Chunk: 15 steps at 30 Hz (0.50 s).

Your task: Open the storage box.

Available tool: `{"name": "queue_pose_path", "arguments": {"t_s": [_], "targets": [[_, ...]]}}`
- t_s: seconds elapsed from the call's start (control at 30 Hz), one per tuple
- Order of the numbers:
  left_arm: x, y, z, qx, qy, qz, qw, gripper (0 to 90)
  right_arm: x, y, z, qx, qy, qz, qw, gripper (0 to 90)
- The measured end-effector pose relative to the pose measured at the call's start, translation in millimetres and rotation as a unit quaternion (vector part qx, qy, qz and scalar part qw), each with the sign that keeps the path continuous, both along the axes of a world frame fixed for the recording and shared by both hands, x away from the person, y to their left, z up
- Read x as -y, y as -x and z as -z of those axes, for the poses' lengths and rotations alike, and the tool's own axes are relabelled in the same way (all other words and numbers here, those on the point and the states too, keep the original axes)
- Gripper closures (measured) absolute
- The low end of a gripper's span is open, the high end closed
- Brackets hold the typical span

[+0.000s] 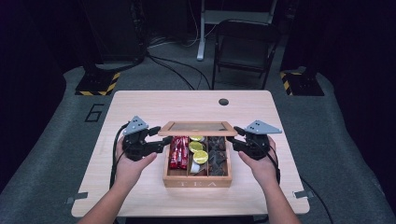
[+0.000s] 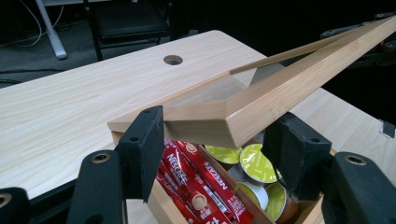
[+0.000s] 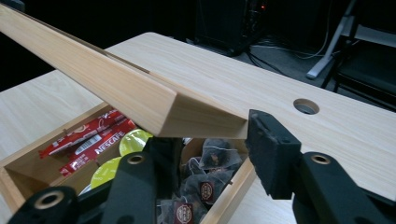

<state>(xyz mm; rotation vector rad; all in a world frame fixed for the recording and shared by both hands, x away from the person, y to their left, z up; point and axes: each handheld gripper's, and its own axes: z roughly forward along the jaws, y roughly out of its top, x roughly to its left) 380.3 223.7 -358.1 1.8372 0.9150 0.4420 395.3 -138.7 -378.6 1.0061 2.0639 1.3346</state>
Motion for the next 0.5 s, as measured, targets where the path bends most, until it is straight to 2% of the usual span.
{"name": "queue_pose_path", "arguments": {"t_s": [0.13,0.2,0.37,0.5], "targets": [[0.4,-0.5,0.2,-0.002,0.004,-0.004,1.0,39.0,-0.1,-0.9,1.3,0.005,-0.001,0.002,1.0,56.9],[0.4,-1.2,0.5,-0.003,-0.002,-0.004,1.0,40.0,0.6,-2.1,2.1,0.004,-0.001,0.0,1.0,57.1],[0.2,-1.3,3.7,0.005,0.009,-0.013,0.9999,40.6,1.1,-4.2,2.8,0.006,-0.003,-0.002,1.0,57.1],[-1.1,-0.8,9.0,0.002,0.016,-0.019,0.9997,42.2,1.8,-6.1,2.4,0.004,-0.006,-0.005,1.0,56.9]]}}
